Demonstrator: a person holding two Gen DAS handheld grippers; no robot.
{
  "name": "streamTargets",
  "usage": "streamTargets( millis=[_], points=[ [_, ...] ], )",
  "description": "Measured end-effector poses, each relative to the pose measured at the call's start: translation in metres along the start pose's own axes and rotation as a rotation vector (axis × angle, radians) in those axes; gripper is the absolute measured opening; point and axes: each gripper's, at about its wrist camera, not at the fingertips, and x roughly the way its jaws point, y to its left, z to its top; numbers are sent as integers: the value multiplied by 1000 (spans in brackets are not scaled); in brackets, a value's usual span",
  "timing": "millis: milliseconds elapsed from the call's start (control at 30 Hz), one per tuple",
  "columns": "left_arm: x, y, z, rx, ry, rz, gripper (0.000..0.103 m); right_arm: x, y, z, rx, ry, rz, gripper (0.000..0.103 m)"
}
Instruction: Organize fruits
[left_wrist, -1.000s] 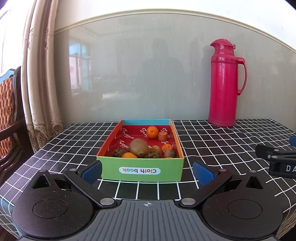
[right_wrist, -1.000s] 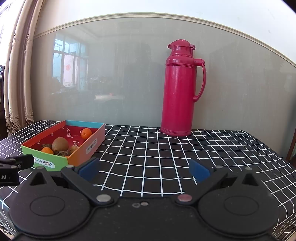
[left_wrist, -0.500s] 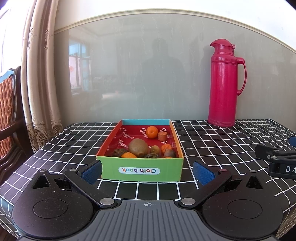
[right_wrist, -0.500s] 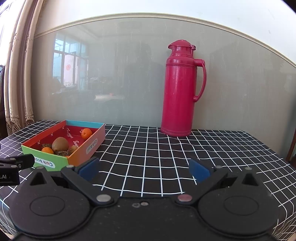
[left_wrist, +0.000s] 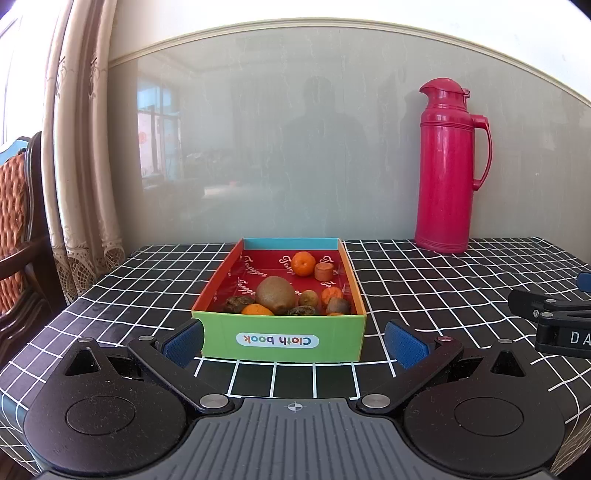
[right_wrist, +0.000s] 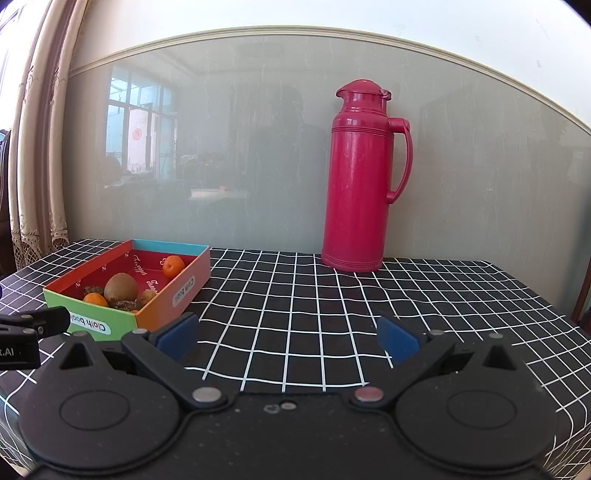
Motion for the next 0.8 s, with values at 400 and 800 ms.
streamTargets(
  millis=[400, 800],
  points=[
    [0, 0, 0, 0, 1, -1, 103, 0, 0, 0, -3, 0, 8, 103],
    [0, 4, 0, -22, -4, 17, 103, 0, 0, 0, -6, 1, 11, 103]
  ],
)
